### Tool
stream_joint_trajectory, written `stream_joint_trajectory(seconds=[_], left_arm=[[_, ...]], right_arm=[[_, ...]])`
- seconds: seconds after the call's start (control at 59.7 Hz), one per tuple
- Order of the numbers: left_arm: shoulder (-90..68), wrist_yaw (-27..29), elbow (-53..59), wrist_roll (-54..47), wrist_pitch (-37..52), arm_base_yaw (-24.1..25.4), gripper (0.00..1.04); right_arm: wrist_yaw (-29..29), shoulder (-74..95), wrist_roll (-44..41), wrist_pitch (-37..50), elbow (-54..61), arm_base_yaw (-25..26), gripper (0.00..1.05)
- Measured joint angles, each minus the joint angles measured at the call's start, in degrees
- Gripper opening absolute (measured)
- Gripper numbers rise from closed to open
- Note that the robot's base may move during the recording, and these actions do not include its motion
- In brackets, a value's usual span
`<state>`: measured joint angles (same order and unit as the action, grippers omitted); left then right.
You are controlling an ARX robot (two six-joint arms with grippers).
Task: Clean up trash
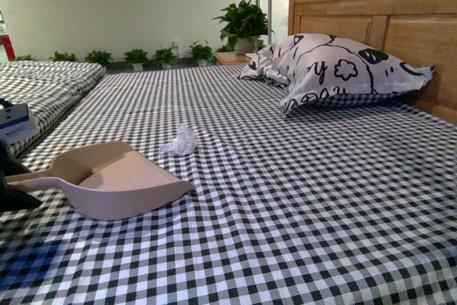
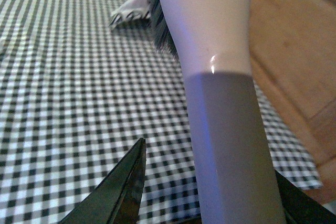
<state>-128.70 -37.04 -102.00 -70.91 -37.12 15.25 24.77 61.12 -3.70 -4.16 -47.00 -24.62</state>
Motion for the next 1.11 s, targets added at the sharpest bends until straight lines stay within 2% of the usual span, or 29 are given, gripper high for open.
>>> stream_joint_trajectory(seconds=[0.067,0.201,0.285,0.519,0.888,1.105], left_arm=[[0.0,0.0,0.0,0.0,0.0,0.0,0.61],[0.0,0.1,0.0,0.0,0.0,0.0,0.61],[0.0,0.1,0.0,0.0,0.0,0.0,0.61],[0.0,0.0,0.0,0.0,0.0,0.0,0.61],[0.0,0.0,0.0,0.0,0.0,0.0,0.61],[0.0,0.0,0.0,0.0,0.0,0.0,0.61]], right_arm=[[-4.9,9.1,0.0,1.4,-6.5,1.7,0.48],[-8.2,24.0,-2.8,3.0,-16.1,2.7,0.48],[-10.8,36.2,-5.8,0.0,-27.3,2.6,0.48],[-9.1,56.8,-12.7,-6.4,-50.5,1.0,0.48],[-5.4,76.2,-25.0,-16.2,-78.6,-2.7,0.47],[-0.9,84.6,-32.1,-18.5,-89.9,-4.0,0.47]])
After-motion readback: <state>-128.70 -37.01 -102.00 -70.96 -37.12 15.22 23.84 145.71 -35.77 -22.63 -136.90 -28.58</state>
